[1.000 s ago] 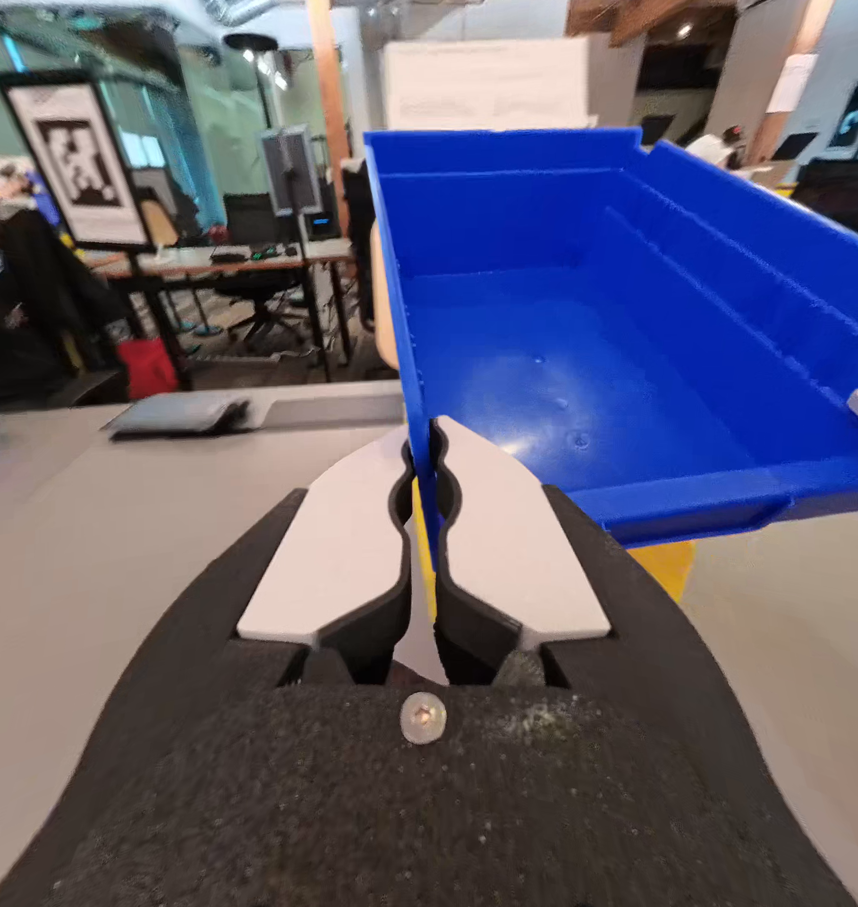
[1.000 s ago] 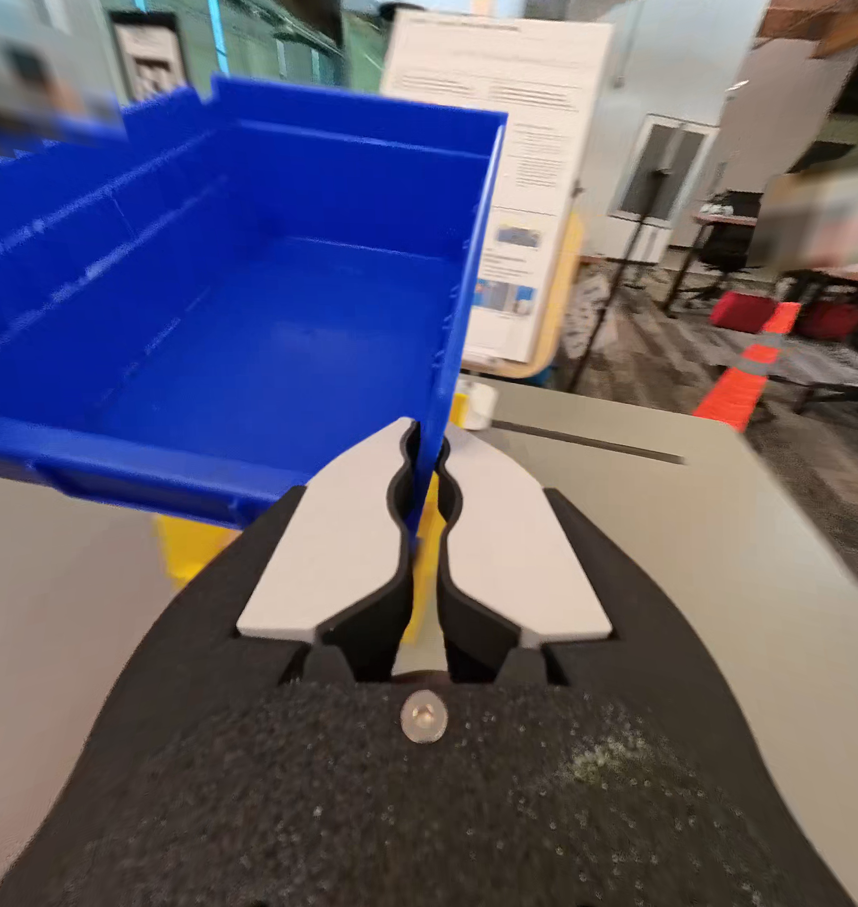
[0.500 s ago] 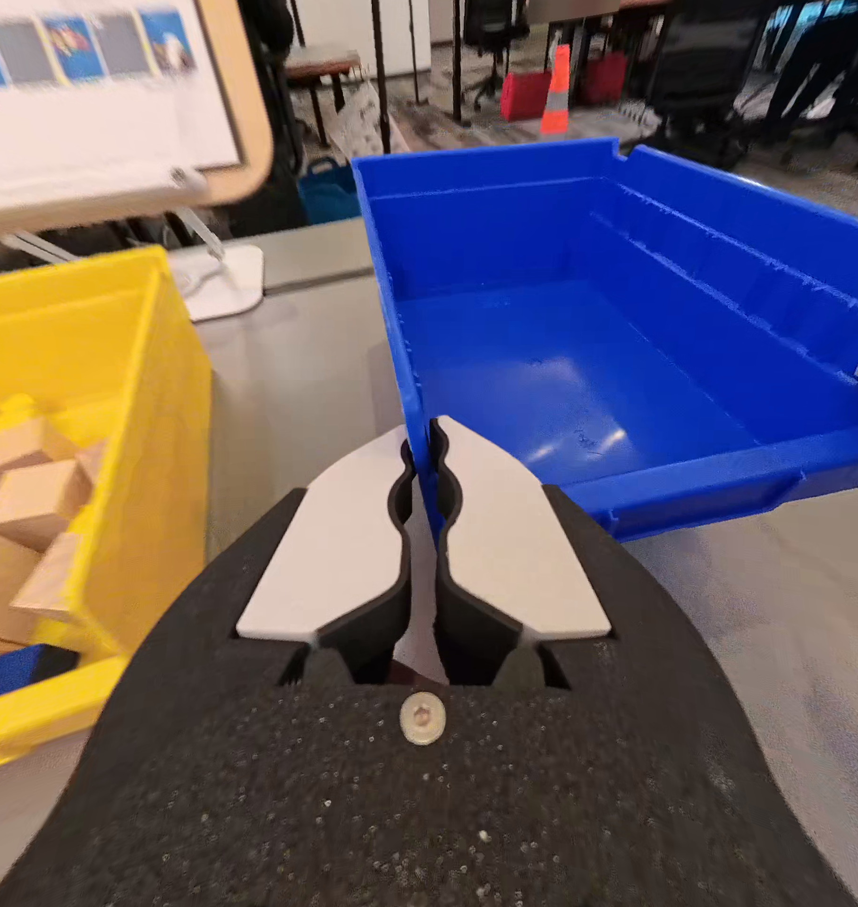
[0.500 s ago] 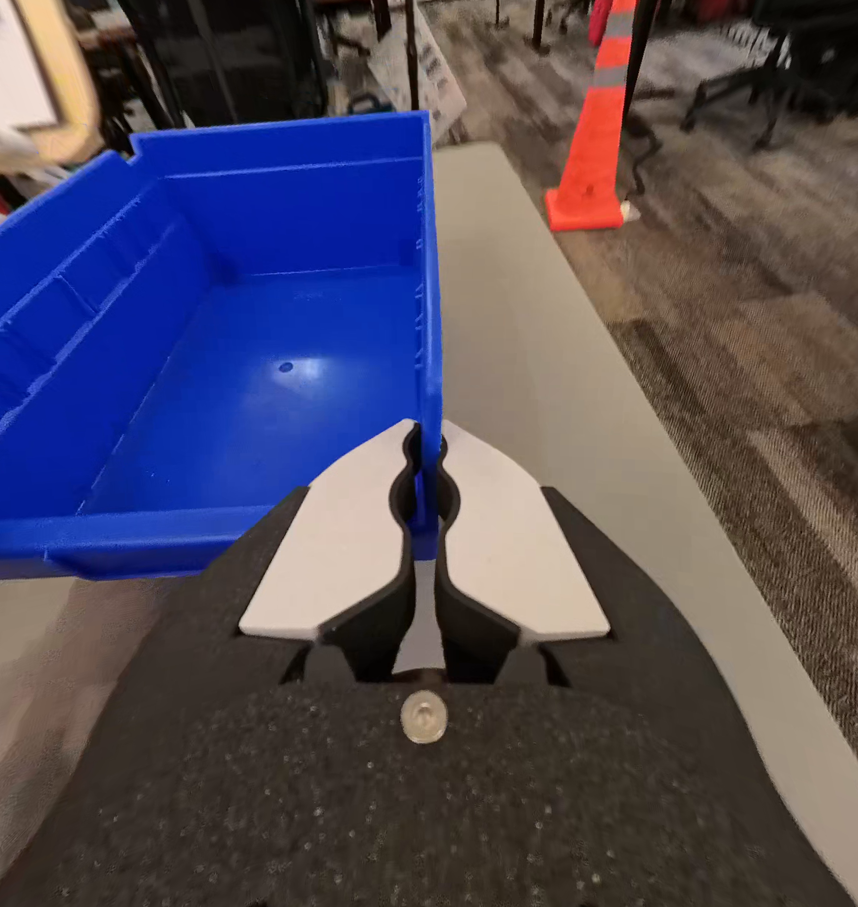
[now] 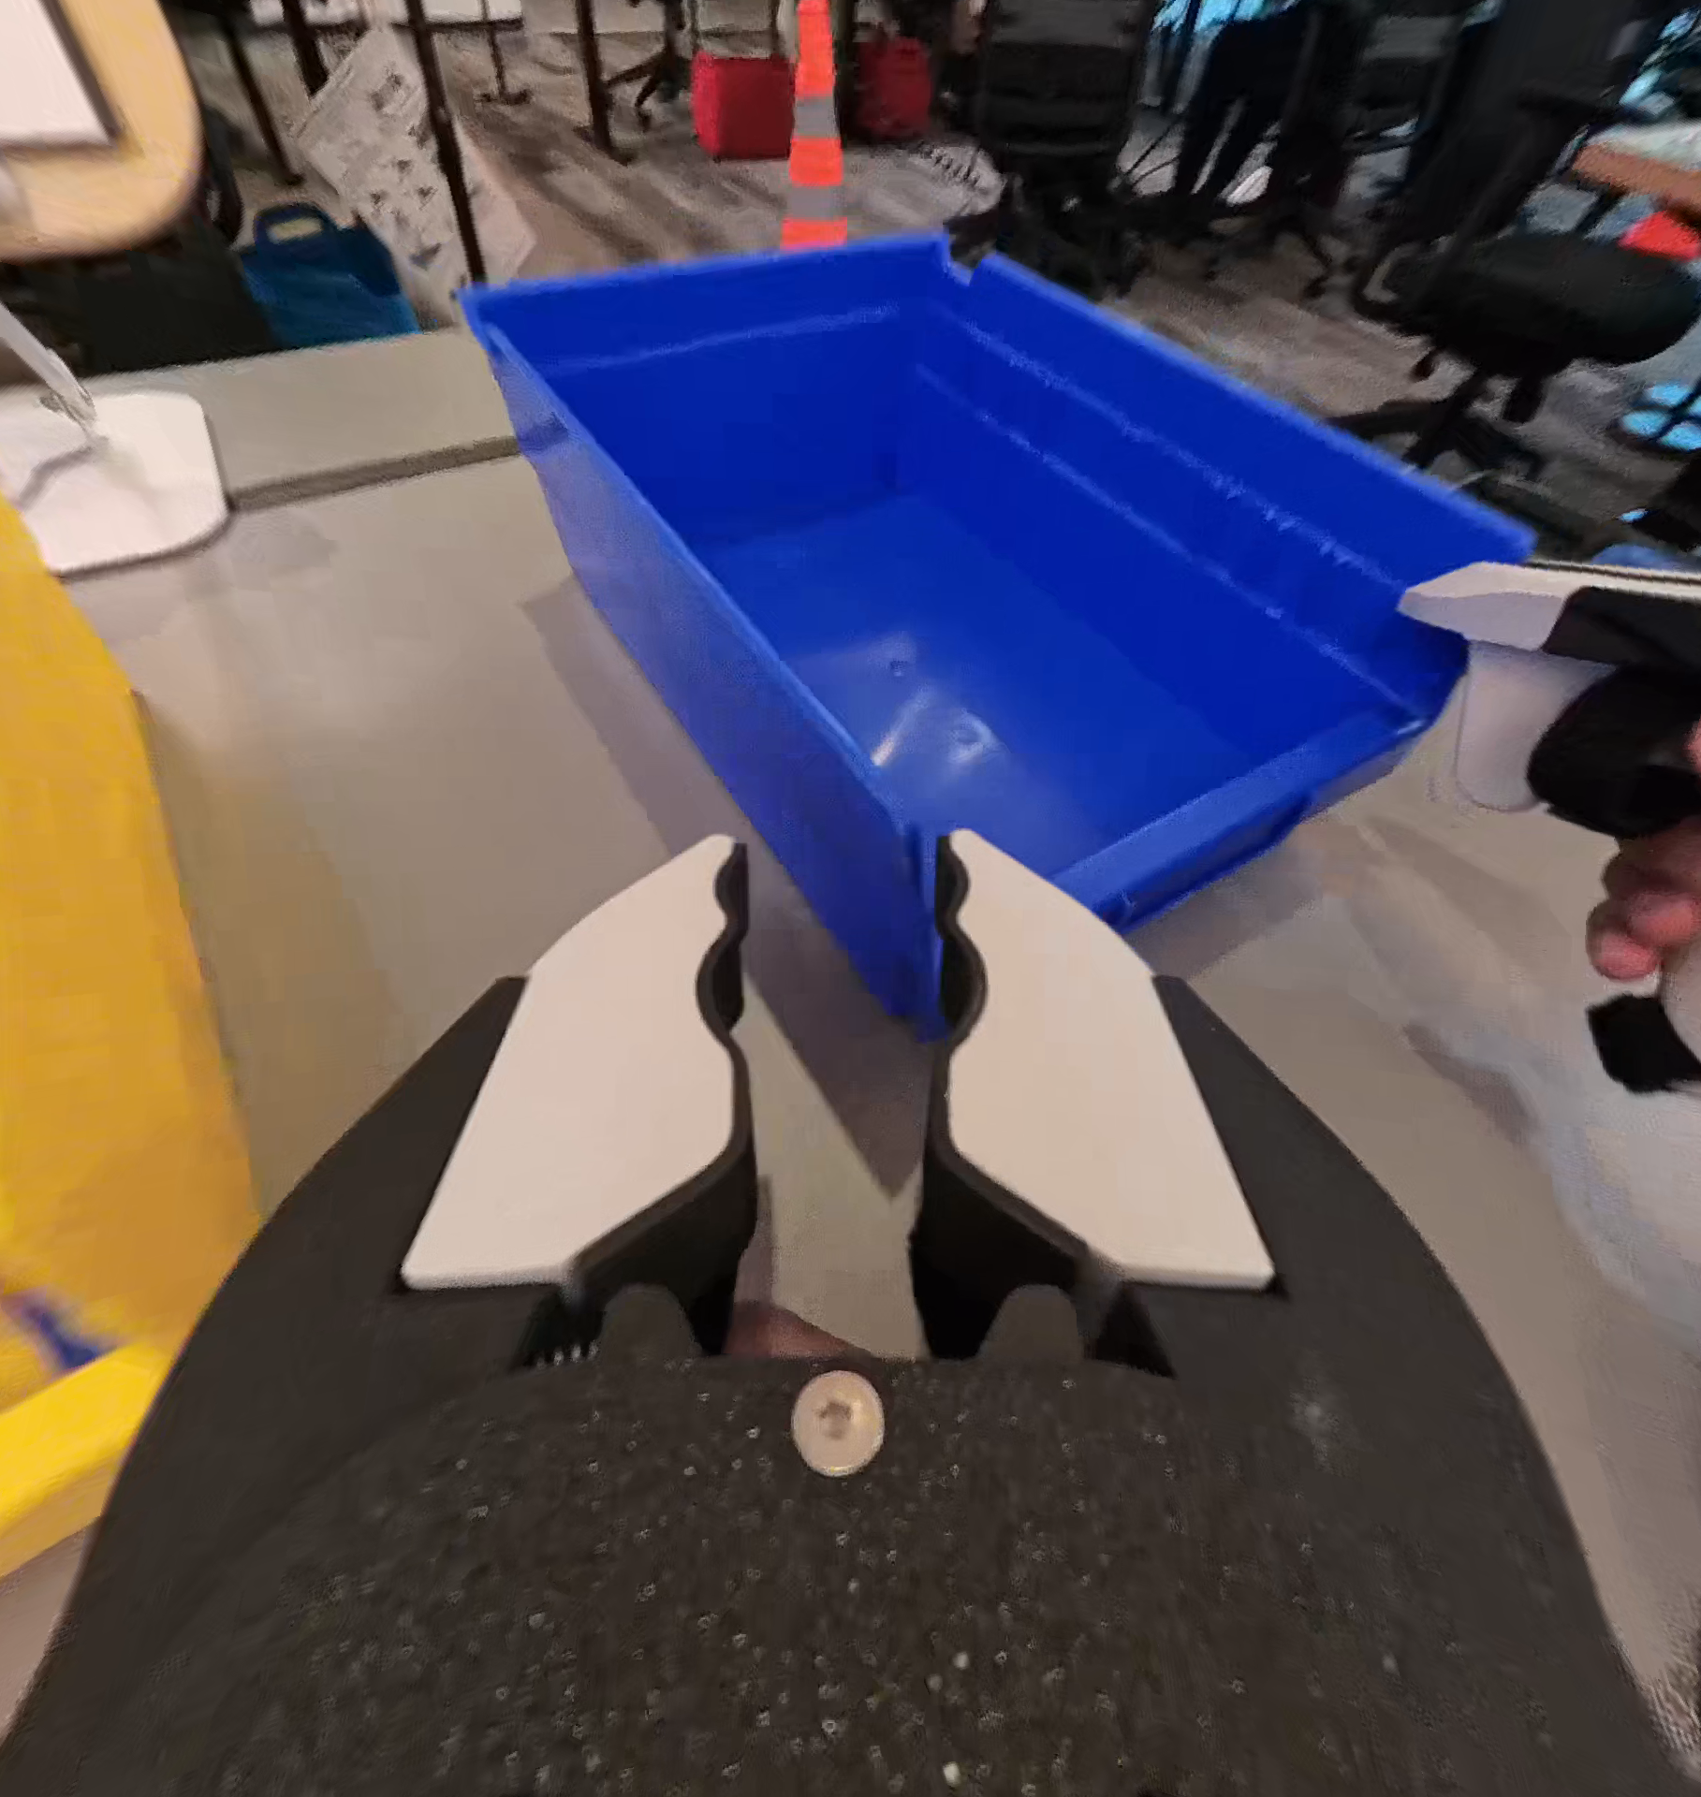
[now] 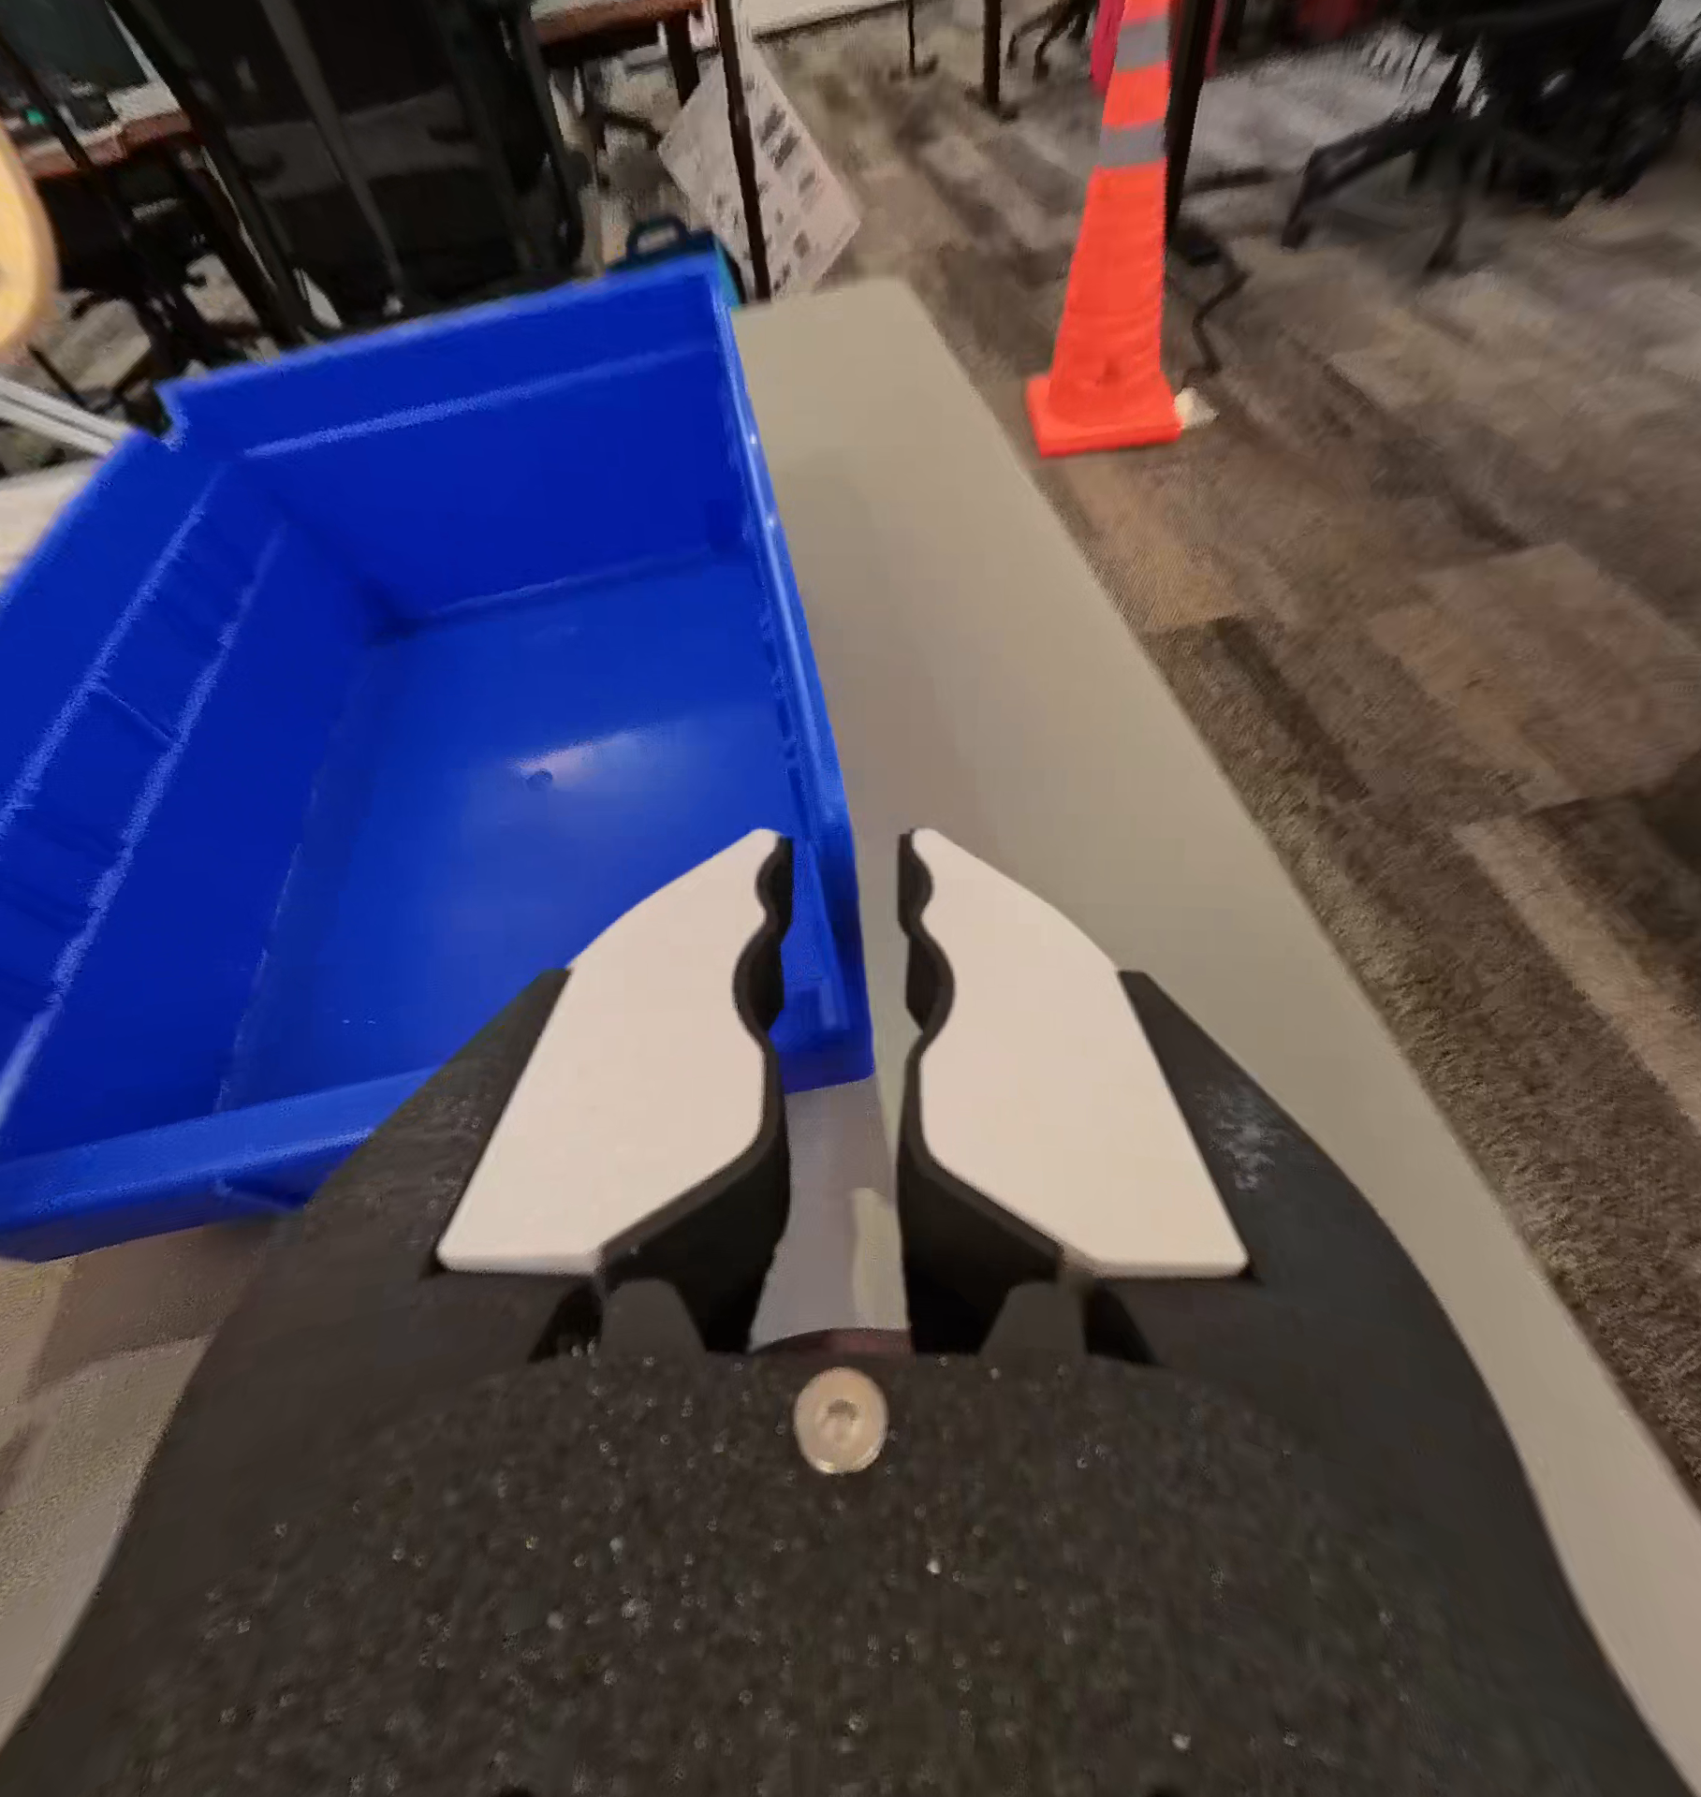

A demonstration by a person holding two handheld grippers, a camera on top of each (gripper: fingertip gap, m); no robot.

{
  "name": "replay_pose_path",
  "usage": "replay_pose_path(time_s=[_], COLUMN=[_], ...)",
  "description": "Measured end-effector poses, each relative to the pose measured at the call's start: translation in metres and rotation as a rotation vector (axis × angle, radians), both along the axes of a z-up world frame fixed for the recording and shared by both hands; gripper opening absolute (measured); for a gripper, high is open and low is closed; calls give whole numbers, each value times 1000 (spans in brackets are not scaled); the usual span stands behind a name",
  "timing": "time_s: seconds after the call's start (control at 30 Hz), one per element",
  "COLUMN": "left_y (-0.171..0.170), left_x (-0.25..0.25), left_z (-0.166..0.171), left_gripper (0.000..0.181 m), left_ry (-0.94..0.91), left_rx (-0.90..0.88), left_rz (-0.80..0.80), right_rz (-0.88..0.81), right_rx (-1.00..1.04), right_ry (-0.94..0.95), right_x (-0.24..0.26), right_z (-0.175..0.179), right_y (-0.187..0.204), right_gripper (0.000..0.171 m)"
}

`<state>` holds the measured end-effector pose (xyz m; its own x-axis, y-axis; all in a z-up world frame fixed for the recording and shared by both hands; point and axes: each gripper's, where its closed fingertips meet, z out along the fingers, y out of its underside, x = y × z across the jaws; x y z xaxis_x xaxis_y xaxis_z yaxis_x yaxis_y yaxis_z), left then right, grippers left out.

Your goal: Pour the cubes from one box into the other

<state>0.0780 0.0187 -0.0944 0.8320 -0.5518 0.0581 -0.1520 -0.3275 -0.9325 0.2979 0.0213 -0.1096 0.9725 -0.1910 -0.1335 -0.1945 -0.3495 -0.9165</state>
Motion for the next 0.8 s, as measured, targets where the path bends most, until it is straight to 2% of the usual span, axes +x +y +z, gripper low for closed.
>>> replay_pose_path(time_s=[0.1,0.17,0.27,0.3,0.4,0.47,0.5,0.63,0.73,0.77,0.8], left_y=[-19,-24,-18,-16,-7,-3,-1,13,25,27,29], left_x=[-58,-113,-217,-251,-327,-345,-347,-344,-339,-334,-330], left_z=[35,57,81,83,60,31,19,-13,-21,-21,-21], left_gripper=[44,45,51,50,51,53,53,52,36,27,8], left_ry=[-35,-65,-88,-76,22,4,-18,6,-10,-29,-41], left_rx=[23,59,174,210,205,113,67,-39,-68,-78,-83], left_rz=[-17,31,238,315,482,498,490,453,445,423,415], right_rz=[-32,98,252,310,482,559,573,539,538,526,512], right_rx=[135,234,196,203,208,130,83,-28,-75,-80,-74], right_ry=[-106,-172,-178,-150,-9,26,20,30,20,7,-11], right_x=[-5,-42,-112,-142,-244,-300,-320,-355,-366,-367,-366], right_z=[47,70,69,69,59,35,22,-9,-22,-25,-26], right_y=[-16,-17,-13,-12,-11,-11,-9,5,13,16,18], right_gripper=[24,30,34,41,49,60,60,57,36,29,22])
